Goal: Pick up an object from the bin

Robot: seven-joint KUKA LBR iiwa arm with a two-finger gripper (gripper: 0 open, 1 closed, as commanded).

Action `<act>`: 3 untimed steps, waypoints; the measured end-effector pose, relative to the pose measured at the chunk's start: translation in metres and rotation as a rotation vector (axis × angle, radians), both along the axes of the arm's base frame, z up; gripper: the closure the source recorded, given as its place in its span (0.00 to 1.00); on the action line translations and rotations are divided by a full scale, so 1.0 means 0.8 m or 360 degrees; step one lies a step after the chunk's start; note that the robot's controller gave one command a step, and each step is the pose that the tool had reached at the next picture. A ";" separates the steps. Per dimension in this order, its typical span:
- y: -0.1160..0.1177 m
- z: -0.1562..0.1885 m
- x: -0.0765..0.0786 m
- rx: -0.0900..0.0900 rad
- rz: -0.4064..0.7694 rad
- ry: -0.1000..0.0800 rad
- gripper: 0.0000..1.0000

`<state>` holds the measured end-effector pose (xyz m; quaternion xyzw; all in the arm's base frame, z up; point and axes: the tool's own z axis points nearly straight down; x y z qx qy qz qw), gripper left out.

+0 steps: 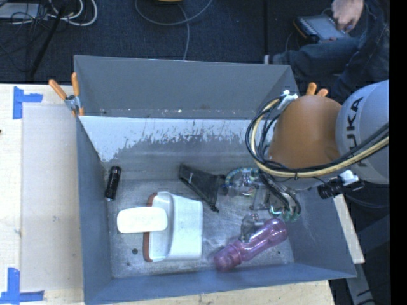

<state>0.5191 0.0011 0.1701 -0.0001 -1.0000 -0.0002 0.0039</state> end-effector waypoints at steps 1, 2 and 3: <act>0.000 0.004 0.002 0.0000 0.0000 -0.0011 1.00; 0.000 0.004 0.002 0.0000 0.0000 -0.0011 1.00; 0.000 0.004 0.002 0.0000 0.0001 -0.0011 1.00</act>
Offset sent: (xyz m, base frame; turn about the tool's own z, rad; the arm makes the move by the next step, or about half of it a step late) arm 0.0000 0.0000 0.0000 0.0000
